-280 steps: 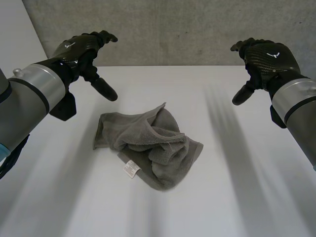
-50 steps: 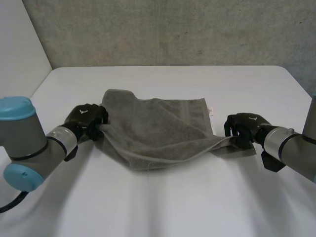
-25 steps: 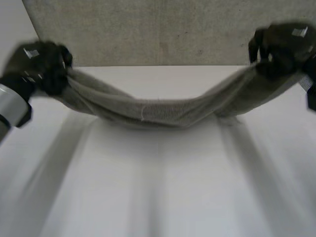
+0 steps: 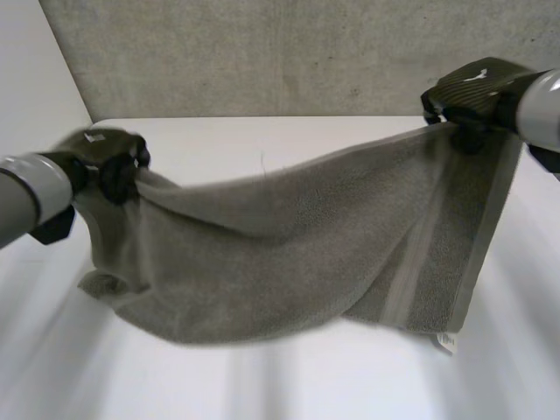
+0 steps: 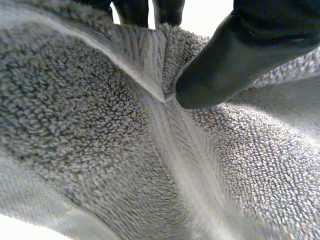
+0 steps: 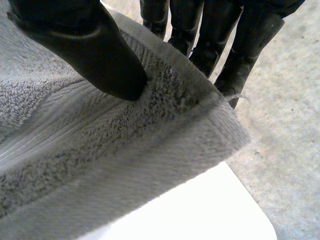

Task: Fold the towel.

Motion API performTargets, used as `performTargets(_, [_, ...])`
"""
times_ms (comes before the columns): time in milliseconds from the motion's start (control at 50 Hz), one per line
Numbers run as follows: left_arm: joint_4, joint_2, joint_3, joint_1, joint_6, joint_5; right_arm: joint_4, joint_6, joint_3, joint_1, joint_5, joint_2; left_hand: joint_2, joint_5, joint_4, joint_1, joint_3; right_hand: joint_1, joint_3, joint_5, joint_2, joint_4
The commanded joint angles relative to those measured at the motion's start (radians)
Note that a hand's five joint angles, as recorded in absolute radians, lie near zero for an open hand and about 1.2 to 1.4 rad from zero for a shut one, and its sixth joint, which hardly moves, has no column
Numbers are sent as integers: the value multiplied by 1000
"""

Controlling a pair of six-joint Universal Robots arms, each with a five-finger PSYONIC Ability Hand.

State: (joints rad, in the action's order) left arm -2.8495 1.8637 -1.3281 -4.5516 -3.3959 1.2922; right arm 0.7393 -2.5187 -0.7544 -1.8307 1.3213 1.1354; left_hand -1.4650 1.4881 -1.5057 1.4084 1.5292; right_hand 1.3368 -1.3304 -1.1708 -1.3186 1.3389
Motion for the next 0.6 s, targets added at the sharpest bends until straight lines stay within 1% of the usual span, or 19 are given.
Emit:
performTargets(20, [44,202,252,11,-56,59,-196,-11,182,-82,90,-158,69,-266,109,-12,-133,60,-66,-51,-78,57])
performTargets(40, [44,213,324,13,-51,87,-257,-9,238,-87,102,-173,69,-266,109,-12,-133,60,-66,-51,-78,57])
performTargets(60, [44,213,325,13,-51,87,-258,-9,239,-87,102,-174,69,-266,109,-12,-133,60,-66,-51,-78,57])
performTargets(80, [38,215,399,22,-42,117,-327,-11,288,-91,107,-180,69,-266,109,-12,-133,60,-66,-51,-78,57])
performTargets(100, [38,215,400,22,-42,117,-328,-11,288,-91,107,-180,69,-266,109,-12,-133,60,-66,-51,-78,57])
performTargets(140, [-26,207,542,48,-1,182,-482,-32,369,-101,121,-166,69,-266,109,-12,-133,60,-66,-51,-78,57])
performTargets(160, [-27,207,543,48,0,182,-483,-32,369,-101,121,-166,69,-266,109,-12,-133,60,-66,-51,-78,57])
performTargets(200, [-132,175,627,55,74,240,-654,-63,389,-102,143,-116,69,-266,109,-12,-133,60,-66,-51,-78,57])
performTargets(220, [-133,175,627,55,75,240,-655,-63,389,-102,144,-115,69,-266,109,-12,-133,60,-66,-51,-78,57])
performTargets(260, [-241,117,632,55,145,254,-768,-103,383,-102,157,-56,69,-266,109,-12,-133,60,-66,-51,-78,57])
performTargets(320, [-291,101,621,57,176,246,-767,-109,380,-98,156,-43,69,-266,109,-12,-133,60,-66,-51,-78,57])
performTargets(360, [-352,88,577,56,208,231,-685,-107,377,-98,141,-51,69,-266,109,-12,-133,60,-66,-51,-78,57])
performTargets(380, [-352,88,576,55,208,231,-684,-107,377,-98,141,-51,69,-266,109,-12,-133,60,-66,-51,-78,57])
performTargets(480, [-364,84,442,52,207,196,-444,-114,310,-111,76,-91,69,-266,109,-12,-133,60,-66,-51,-78,57])
performTargets(500, [-364,84,382,43,207,177,-443,-114,310,-111,76,-91,69,-266,109,-12,-133,60,-66,-51,-78,57])
performTargets(520, [-366,87,318,40,207,156,-390,-121,270,-111,62,-98,69,-266,109,-12,-133,60,-66,-51,-78,57])
performTargets(540, [-366,88,317,40,207,156,-390,-121,270,-111,62,-98,69,-266,109,-12,-133,60,-66,-51,-78,57])
performTargets(580, [-372,98,172,36,204,104,-316,-121,148,-105,41,-109,69,-266,109,-12,-133,60,-66,-51,-78,57])
performTargets(600, [-372,98,172,36,204,104,-316,-121,147,-105,41,-109,69,-266,109,-12,-133,60,-66,-51,-78,57])
